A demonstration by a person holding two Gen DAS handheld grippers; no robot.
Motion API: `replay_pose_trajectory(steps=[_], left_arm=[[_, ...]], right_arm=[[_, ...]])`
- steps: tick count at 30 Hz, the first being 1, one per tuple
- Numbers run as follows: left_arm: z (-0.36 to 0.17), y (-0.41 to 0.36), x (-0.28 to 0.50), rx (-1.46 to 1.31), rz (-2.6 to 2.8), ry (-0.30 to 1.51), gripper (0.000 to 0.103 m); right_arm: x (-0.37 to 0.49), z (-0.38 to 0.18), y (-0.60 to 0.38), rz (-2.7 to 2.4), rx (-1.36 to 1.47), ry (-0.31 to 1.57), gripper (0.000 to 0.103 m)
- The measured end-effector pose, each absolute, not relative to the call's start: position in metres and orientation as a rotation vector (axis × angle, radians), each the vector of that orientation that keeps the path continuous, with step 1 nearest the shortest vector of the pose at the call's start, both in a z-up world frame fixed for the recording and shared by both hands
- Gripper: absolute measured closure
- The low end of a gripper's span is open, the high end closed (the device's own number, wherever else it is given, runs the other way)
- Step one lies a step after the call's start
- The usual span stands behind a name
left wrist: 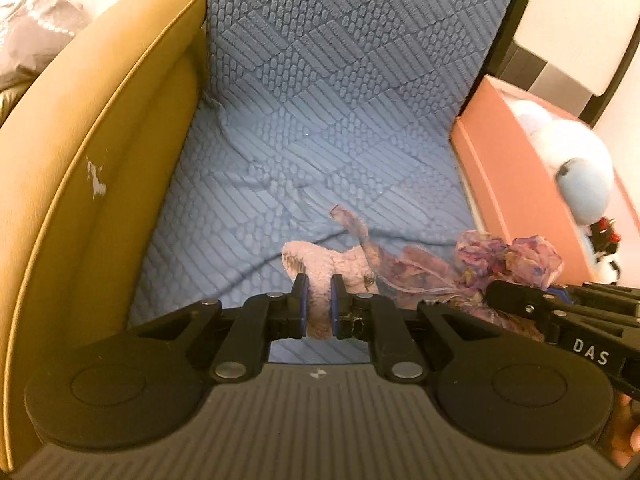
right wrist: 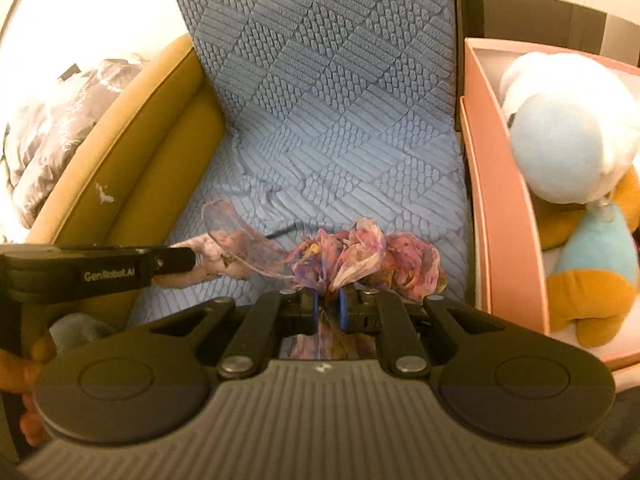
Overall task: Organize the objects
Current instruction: 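Lift the pink plush and ribbon bow and carry both over the box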
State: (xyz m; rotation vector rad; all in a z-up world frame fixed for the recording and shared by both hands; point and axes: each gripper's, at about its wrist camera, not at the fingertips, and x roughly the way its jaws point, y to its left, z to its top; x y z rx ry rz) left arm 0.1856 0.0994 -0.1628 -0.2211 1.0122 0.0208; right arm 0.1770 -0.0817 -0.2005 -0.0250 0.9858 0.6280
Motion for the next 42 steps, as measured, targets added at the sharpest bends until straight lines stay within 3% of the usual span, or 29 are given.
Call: replay_pose_trajectory(steps=[21,42], left_arm=[[-0.119,0.086,0.154,-0.354,-0.029,0.945,0.090],[-0.035,0.060,0.141,-0.394,-0.109,0.814,0.090]], right_arm=[[0.150,-0.159,-0.101,0.600,-0.007,0.949,0.090],[0.144,-0.071,-0.159,0.589,0.062,0.799,0.090]])
